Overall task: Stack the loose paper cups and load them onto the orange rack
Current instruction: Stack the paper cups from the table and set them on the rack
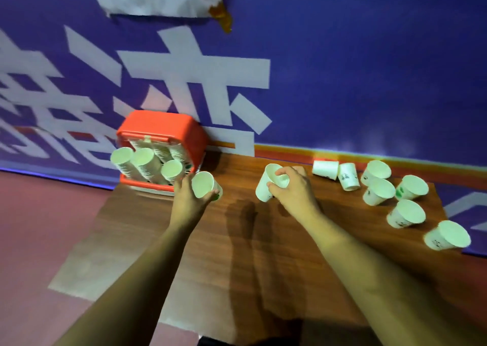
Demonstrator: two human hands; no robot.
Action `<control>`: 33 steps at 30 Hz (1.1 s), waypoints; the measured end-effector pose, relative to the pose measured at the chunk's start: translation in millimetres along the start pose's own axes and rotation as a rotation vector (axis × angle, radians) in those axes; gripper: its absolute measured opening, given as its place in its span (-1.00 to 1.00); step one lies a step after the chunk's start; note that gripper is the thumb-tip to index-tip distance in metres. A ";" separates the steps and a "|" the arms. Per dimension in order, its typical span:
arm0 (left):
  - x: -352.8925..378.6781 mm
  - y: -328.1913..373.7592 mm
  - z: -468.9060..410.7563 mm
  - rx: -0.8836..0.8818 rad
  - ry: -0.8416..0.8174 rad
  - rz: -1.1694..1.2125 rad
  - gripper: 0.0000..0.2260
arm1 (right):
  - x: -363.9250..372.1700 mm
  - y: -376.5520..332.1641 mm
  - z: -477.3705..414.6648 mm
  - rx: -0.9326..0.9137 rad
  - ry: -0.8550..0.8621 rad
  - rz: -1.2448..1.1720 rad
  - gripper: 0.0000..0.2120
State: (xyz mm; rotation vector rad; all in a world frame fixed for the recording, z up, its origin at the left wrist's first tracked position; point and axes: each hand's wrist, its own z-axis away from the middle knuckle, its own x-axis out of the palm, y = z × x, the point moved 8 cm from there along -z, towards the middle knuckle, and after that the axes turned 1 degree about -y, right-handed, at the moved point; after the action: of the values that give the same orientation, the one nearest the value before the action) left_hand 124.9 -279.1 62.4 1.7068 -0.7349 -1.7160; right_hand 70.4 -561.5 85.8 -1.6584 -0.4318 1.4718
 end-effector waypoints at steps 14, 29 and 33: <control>-83.1 -86.8 -145.7 0.069 0.058 -0.126 -0.31 | 145.0 -120.1 -38.0 -0.004 -0.017 0.016 -0.67; -43.2 -106.2 -180.9 0.350 -0.136 -0.559 -0.36 | 197.4 -152.6 -63.0 0.041 0.061 0.027 -0.59; -70.7 -106.1 -176.0 0.358 -0.102 -0.143 -0.65 | 211.5 -166.3 -71.1 -0.010 0.046 -0.066 -0.52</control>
State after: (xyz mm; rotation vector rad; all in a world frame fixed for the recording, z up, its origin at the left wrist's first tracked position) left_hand 296.6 -150.6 27.1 1.9600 -1.0399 -1.8665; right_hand 234.1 -336.6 75.6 -1.6673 -0.4649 1.3826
